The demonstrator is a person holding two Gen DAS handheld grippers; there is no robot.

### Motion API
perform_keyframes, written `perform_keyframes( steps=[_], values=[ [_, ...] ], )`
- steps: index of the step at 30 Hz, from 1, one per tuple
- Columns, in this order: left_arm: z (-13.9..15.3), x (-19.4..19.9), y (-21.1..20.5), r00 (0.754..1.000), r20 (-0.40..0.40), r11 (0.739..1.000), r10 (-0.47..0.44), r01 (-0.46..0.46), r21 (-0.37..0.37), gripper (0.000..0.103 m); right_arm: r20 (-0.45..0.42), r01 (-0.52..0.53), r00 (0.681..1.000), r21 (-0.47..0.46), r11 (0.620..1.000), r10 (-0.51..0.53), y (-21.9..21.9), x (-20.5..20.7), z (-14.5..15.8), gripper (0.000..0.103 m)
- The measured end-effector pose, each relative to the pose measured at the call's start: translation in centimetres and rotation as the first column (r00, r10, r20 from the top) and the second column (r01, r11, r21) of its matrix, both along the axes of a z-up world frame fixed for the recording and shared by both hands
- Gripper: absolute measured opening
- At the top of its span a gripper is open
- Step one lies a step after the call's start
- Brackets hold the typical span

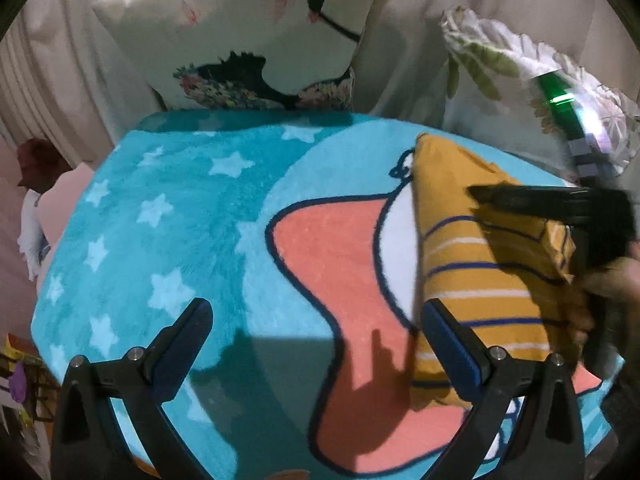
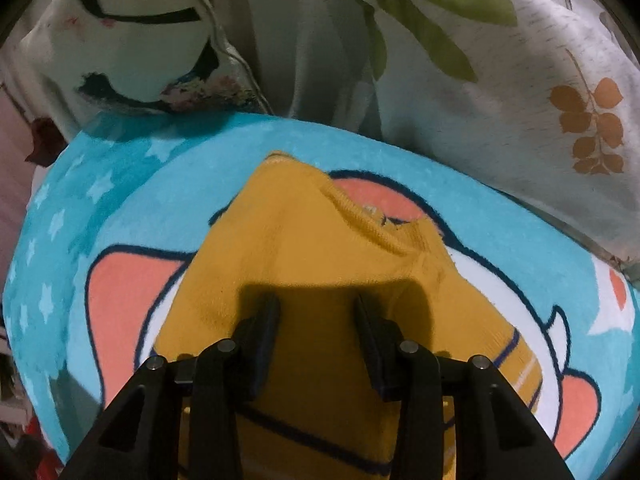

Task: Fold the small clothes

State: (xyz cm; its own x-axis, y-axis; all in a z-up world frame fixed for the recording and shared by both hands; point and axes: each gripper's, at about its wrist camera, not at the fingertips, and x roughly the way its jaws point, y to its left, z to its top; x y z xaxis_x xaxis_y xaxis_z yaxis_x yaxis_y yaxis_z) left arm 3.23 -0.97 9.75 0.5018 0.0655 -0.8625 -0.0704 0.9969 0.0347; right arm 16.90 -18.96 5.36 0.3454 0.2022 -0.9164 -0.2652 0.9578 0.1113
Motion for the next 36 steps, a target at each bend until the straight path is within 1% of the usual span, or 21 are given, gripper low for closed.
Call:
perform_keyframes(
  steps=[2, 3, 5, 6, 8, 9, 10, 11, 13, 16, 18, 23, 27, 29, 31, 33, 34, 36],
  values=[
    [-0.4, 1.0, 0.5, 1.000, -0.020, 1.000, -0.008, 0.008, -0.018, 0.103, 0.015, 0.035, 0.999, 0.041, 0.999, -0.036, -1.1, -1.2, 2.0, 0.042],
    [-0.6, 1.3, 0.7, 1.000, -0.025, 1.000, -0.008, 0.007, -0.026, 0.103, 0.029, 0.045, 0.999, 0.045, 0.998, -0.046, -1.8, -2.1, 3.0, 0.042],
    [-0.5, 1.7, 0.9, 0.999, -0.033, 0.999, 0.003, -0.005, -0.042, 0.103, 0.042, 0.056, 0.997, 0.049, 0.997, -0.058, -2.6, -3.8, 4.3, 0.042],
    [-0.5, 1.7, 0.9, 0.999, -0.034, 0.998, 0.009, -0.011, -0.054, 0.103, 0.034, 0.060, 0.998, 0.056, 0.997, -0.062, -3.0, -4.7, 4.5, 0.043],
    [-0.2, 1.7, 0.9, 0.999, -0.037, 0.996, 0.023, -0.026, -0.083, 0.103, -0.010, 0.049, 0.999, 0.037, 0.998, -0.049, -3.4, -6.3, 3.5, 0.043],
    [0.0, 1.5, 0.6, 0.999, -0.036, 0.995, 0.030, -0.033, -0.095, 0.103, -0.036, 0.042, 0.999, 0.011, 0.999, -0.041, -3.7, -6.9, 2.5, 0.045],
    [0.1, 1.4, 0.5, 0.999, -0.034, 0.994, 0.033, -0.036, -0.098, 0.103, -0.059, 0.046, 0.997, -0.014, 0.999, -0.047, -4.0, -7.4, 1.6, 0.048],
    [0.4, 1.1, 0.2, 0.999, -0.031, 0.994, 0.036, -0.039, -0.098, 0.103, -0.069, 0.059, 0.996, -0.010, 0.998, -0.059, -4.6, -7.6, 1.2, 0.049],
    [0.7, 0.6, -0.5, 0.999, -0.025, 0.995, 0.040, -0.042, -0.089, 0.103, -0.072, 0.091, 0.994, 0.038, 0.995, -0.088, -5.8, -8.0, 2.0, 0.049],
    [1.0, -0.2, -1.7, 0.999, -0.032, 0.996, 0.040, -0.042, -0.085, 0.103, -0.039, 0.097, 0.995, 0.042, 0.994, -0.095, -7.1, -8.8, 3.4, 0.050],
    [1.1, -0.7, -2.4, 0.998, -0.030, 0.996, 0.047, -0.049, -0.081, 0.103, -0.031, 0.110, 0.994, 0.056, 0.992, -0.108, -8.4, -9.5, 4.0, 0.051],
    [1.1, -1.8, -4.3, 0.998, -0.033, 0.996, 0.059, -0.061, -0.060, 0.103, -0.046, 0.163, 0.986, 0.113, 0.980, -0.159, -11.5, -10.8, 4.1, 0.052],
    [0.7, -2.3, -5.8, 0.997, -0.045, 0.996, 0.067, -0.069, -0.053, 0.103, -0.049, 0.159, 0.987, 0.115, 0.981, -0.154, -12.8, -12.0, 3.7, 0.052],
    [0.5, -2.6, -6.7, 0.997, -0.054, 0.996, 0.063, -0.066, -0.058, 0.103, -0.036, 0.137, 0.990, 0.088, 0.987, -0.134, -13.0, -12.6, 3.7, 0.052],
    [0.4, -2.8, -7.6, 0.996, -0.058, 0.997, 0.063, -0.066, -0.039, 0.103, -0.001, 0.099, 0.995, 0.031, 0.995, -0.099, -13.1, -13.2, 3.9, 0.054],
    [0.4, -3.1, -8.4, 0.997, -0.057, 0.998, 0.058, -0.059, -0.032, 0.103, 0.059, 0.067, 0.996, -0.089, 0.994, -0.061, -13.4, -13.7, 4.2, 0.055],
    [0.5, -3.2, -8.8, 0.997, -0.053, 0.998, 0.054, -0.055, -0.022, 0.103, 0.092, 0.057, 0.995, -0.166, 0.985, -0.042, -13.8, -13.8, 4.5, 0.055],
    [0.5, -3.5, -9.5, 0.998, -0.050, 0.999, 0.049, -0.049, -0.004, 0.103, 0.144, 0.060, 0.989, -0.283, 0.957, -0.020, -14.9, -13.9, 4.9, 0.056]
  ],
)
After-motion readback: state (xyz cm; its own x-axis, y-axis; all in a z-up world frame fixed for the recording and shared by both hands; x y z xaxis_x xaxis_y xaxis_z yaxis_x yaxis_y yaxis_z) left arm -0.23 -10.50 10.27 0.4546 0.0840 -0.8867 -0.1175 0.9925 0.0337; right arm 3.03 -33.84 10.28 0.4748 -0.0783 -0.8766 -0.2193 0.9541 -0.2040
